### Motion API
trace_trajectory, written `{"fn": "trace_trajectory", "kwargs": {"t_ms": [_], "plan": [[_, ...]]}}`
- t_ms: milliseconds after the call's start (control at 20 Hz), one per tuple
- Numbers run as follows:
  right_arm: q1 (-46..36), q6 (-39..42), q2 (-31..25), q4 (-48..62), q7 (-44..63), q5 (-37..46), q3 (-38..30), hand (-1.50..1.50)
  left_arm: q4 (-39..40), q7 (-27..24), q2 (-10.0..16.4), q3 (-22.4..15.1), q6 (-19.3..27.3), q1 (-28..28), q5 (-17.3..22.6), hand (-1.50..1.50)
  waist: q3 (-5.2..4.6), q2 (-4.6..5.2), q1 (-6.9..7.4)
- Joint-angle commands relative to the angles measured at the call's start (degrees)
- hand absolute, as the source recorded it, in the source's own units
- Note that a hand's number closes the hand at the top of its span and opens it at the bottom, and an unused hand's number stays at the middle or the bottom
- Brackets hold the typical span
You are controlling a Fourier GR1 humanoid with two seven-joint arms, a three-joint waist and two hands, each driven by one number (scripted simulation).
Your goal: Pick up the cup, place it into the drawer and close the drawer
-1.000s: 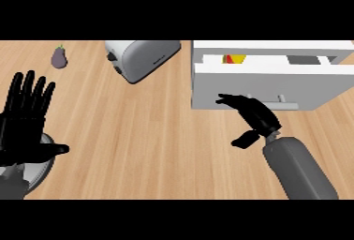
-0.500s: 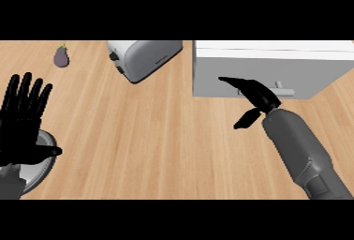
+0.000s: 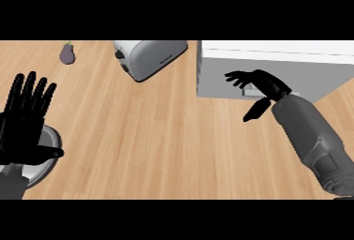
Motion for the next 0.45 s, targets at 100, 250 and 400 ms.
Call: {"fn": "trace_trajectory", "kwargs": {"t_ms": [100,250,400], "plan": [[-6.29,-1.03,-2.84,6.17,5.05,0.4,-2.09,-1.5,1.48,0.45,0.07,0.36,-1.35,-0.74,-0.11,-1.5,0.46,2.07,1.68],[-5.54,-1.33,-4.18,6.91,3.09,0.22,-2.51,-1.5,1.44,-1.24,-0.89,-0.3,-0.76,0.19,-2.0,-1.5,0.48,2.14,1.84],[-5.64,-1.22,-5.21,7.6,2.05,-0.2,-3.17,-1.5,-0.83,-0.39,-1.08,-0.67,0.79,-0.42,-2.53,-1.5,0.55,2.13,2.19]]}}
